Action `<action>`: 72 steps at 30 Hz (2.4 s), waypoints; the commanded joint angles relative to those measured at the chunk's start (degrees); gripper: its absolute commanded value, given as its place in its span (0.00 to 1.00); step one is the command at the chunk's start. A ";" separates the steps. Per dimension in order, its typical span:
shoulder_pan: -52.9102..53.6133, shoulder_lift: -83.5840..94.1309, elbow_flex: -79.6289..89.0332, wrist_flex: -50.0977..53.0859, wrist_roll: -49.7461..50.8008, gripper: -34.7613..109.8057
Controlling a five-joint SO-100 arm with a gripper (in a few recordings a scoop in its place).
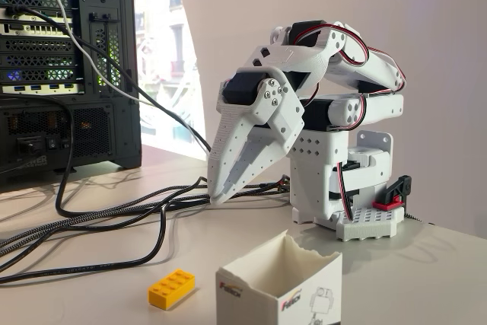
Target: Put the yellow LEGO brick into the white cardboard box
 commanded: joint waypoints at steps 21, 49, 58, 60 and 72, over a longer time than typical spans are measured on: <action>0.18 1.23 -4.13 1.23 1.14 0.18; 2.11 -38.14 -34.89 0.97 21.62 0.18; 3.52 -49.57 -36.83 -2.64 36.83 0.19; 3.52 -51.24 -36.74 -2.81 39.73 0.19; 3.52 -58.71 -34.01 -6.50 47.64 0.20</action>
